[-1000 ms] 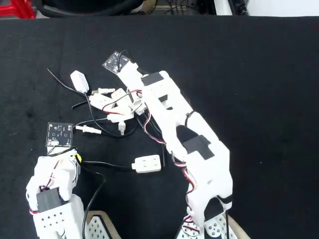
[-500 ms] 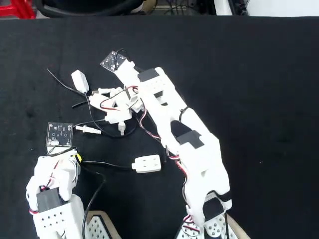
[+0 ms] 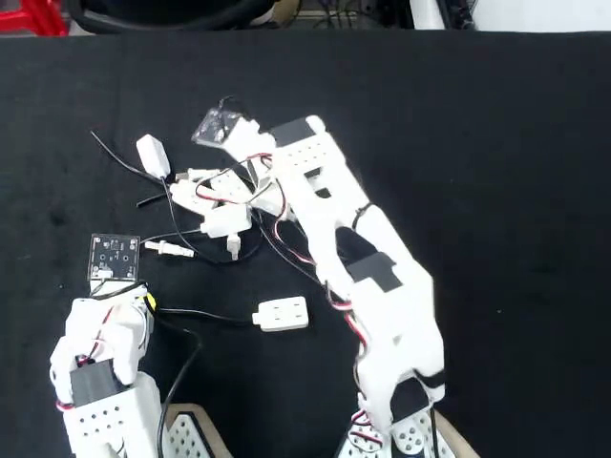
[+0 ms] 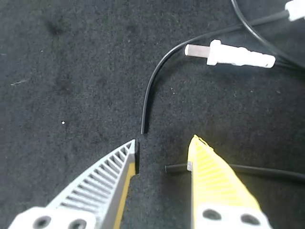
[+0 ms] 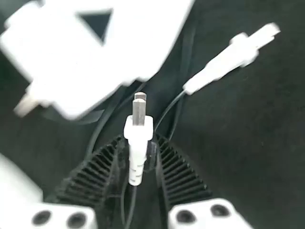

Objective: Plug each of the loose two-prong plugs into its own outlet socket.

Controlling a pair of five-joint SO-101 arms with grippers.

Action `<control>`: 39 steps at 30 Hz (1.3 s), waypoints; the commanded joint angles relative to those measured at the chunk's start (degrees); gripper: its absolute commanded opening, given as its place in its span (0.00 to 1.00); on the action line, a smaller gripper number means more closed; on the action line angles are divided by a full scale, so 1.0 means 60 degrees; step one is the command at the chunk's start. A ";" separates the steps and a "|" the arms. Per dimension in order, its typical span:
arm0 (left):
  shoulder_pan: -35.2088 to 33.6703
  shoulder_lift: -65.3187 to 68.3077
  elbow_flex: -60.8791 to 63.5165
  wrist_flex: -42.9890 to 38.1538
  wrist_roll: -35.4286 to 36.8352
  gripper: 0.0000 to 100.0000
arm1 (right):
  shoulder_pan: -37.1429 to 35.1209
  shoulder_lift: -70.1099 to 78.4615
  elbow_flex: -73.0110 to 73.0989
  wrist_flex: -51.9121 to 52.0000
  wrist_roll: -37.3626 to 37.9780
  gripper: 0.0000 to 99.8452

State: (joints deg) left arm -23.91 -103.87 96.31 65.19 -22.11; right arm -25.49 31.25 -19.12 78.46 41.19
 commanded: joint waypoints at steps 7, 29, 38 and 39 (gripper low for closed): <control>-0.0037 -0.0088 0.0183 -0.0190 -0.0103 0.18 | 0.1568 -0.2176 0.0168 0.3194 0.6945 0.01; -0.0022 -0.0088 0.0183 -0.0132 -0.0718 0.18 | 0.3194 -0.4212 0.3275 0.1582 -0.0923 0.11; -0.0022 -0.0088 0.0183 -0.0117 -0.0733 0.18 | 0.3399 -0.4945 0.5663 0.1363 -1.0418 0.11; -0.0022 -0.0088 0.0183 -0.0117 -0.0733 0.18 | 0.3385 -0.4916 0.5868 0.1275 -1.0872 0.11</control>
State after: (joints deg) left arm -23.91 -103.87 96.31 65.19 -26.15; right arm -5.89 4.18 12.44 87.43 -3.47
